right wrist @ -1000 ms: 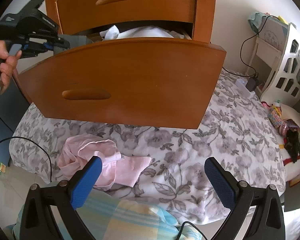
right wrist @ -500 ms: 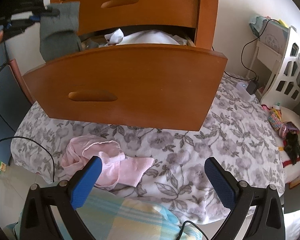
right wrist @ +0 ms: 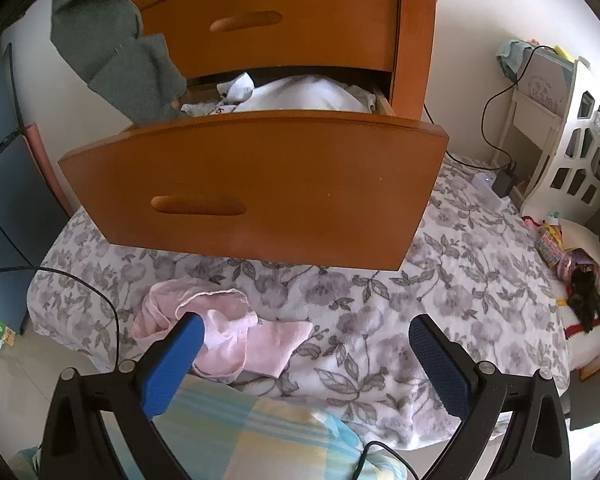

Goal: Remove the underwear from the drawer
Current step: 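Lift the grey sock up out of the drawer with the left tool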

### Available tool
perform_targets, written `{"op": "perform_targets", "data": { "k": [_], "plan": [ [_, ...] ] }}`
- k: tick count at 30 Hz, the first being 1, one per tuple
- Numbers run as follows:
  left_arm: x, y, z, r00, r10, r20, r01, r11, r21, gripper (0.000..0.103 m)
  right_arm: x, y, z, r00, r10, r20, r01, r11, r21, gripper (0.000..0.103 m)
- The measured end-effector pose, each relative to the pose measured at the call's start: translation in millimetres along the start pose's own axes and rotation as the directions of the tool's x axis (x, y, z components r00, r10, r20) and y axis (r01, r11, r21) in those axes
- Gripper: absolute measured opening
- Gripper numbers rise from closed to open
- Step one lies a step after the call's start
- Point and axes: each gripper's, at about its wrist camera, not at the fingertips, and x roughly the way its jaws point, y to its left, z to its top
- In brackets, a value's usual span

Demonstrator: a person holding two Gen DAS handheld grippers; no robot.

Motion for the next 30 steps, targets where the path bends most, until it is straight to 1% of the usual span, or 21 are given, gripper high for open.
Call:
{"op": "perform_targets", "data": {
  "k": [6,10,17,22,24,26,30],
  "plan": [
    [-33.3,-13.0,18.7,0.998,-0.009,0.061,0.006,0.998,0.055,0.009,-5.6,1.4,1.5,1.000,0.014,0.016,-0.014,1.000,0.002,0.103],
    [-58.1,-25.2,28.5,0.993,-0.028,0.116,0.016,0.995,0.095,0.009,-9.4,2.2,2.2,0.999,0.021,0.028,-0.021,1.000,0.003,0.103],
    [-100.0,-49.1,38.9,0.974,-0.075,0.214,0.040,0.986,0.165,0.009,-10.9,1.5,2.1,0.999,0.027,0.033,-0.027,1.000,0.009,0.103],
    [-125.6,-61.8,39.6,0.959,-0.110,0.262,0.057,0.978,0.201,0.009,-11.7,1.2,2.4,0.999,0.031,0.037,-0.031,0.999,0.010,0.103],
    [-132.6,-65.5,38.0,0.955,-0.126,0.269,0.067,0.974,0.218,0.009,-11.5,1.4,2.4,0.999,0.032,0.036,-0.032,0.999,0.011,0.103],
    [-133.0,-67.3,35.6,0.956,-0.124,0.266,0.064,0.972,0.225,0.009,-11.9,1.4,2.3,0.999,0.032,0.036,-0.033,0.999,0.011,0.103],
    [-121.5,-64.5,24.6,0.970,-0.113,0.217,0.066,0.975,0.213,0.009,-11.7,3.1,1.5,0.999,0.035,0.034,-0.035,0.999,0.008,0.103]
  ]
}}
